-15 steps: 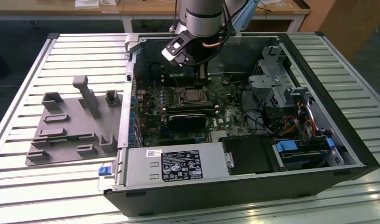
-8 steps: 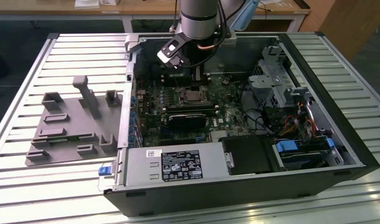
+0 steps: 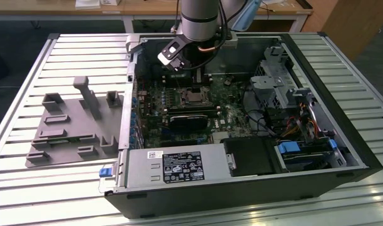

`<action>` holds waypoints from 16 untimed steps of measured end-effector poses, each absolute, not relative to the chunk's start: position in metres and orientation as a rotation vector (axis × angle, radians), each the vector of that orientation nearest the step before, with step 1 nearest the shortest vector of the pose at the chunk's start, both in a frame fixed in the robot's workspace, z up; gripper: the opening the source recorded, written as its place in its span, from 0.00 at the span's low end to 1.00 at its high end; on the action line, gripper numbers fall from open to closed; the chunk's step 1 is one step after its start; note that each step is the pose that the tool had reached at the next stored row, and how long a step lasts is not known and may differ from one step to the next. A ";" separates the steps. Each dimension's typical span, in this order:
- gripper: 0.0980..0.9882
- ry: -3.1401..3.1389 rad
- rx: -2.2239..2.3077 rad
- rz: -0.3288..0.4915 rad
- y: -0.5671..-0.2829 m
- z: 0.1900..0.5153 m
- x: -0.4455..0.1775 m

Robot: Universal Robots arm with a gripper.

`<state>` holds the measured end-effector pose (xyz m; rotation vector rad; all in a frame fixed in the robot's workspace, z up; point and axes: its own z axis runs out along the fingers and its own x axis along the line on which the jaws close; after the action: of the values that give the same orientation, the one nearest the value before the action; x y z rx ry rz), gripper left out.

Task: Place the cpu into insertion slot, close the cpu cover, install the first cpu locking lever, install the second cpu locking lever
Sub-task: 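Close the cpu cover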

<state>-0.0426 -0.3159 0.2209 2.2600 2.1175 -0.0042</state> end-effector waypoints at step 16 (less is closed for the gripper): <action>0.00 2.355 2.008 0.000 -0.316 0.221 -0.043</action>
<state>-0.0427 -0.3159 0.2208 2.0080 2.3547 0.0002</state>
